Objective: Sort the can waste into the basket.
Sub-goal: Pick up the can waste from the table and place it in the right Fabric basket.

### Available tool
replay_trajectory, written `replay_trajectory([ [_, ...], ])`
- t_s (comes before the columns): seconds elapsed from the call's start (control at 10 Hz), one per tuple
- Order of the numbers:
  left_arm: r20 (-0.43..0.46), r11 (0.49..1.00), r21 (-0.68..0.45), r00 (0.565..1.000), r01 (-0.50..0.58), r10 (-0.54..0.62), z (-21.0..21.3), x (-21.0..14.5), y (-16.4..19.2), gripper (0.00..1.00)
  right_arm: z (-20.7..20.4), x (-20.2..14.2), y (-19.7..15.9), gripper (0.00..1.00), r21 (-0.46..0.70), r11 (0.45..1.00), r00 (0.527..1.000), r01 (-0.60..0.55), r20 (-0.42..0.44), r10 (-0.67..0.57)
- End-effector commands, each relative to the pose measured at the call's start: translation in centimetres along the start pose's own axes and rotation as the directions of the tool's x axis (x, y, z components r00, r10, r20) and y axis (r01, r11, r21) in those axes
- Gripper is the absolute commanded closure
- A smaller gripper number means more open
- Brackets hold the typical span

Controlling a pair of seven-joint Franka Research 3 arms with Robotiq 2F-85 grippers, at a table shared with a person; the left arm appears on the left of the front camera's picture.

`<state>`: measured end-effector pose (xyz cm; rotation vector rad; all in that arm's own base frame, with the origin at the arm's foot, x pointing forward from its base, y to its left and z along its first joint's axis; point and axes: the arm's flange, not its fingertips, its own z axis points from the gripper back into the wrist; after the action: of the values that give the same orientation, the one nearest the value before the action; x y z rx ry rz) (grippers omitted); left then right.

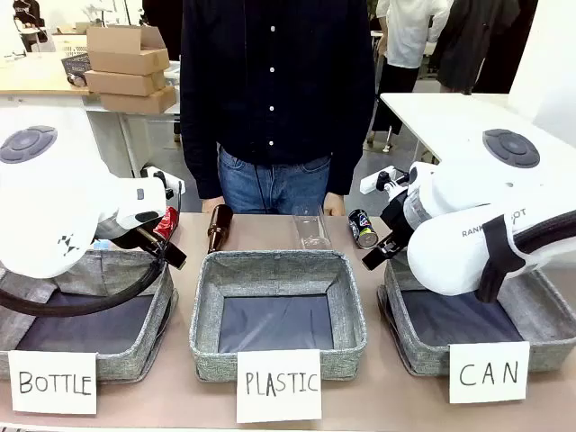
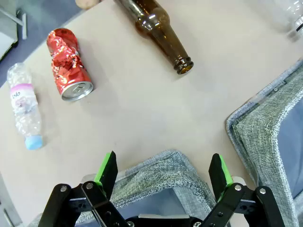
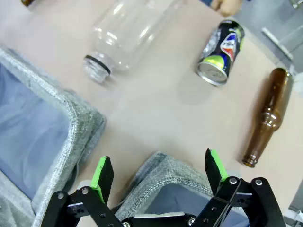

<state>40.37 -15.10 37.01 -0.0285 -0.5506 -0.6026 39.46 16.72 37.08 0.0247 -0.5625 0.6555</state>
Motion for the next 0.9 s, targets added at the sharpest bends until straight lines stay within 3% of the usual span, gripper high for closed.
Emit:
replay_trajectory([
  [0.0, 0.000, 1.000, 0.000, 1.000, 0.000, 0.000, 0.00, 0.00, 0.00, 0.00, 0.01, 0.01, 0.00, 0.00, 0.000, 1.000, 1.000, 0.000, 0.000, 0.000],
  [0.8, 0.000, 1.000, 0.000, 1.000, 0.000, 0.000, 0.00, 0.00, 0.00, 0.00, 0.01, 0.01, 0.00, 0.00, 0.000, 1.000, 1.000, 0.000, 0.000, 0.000],
])
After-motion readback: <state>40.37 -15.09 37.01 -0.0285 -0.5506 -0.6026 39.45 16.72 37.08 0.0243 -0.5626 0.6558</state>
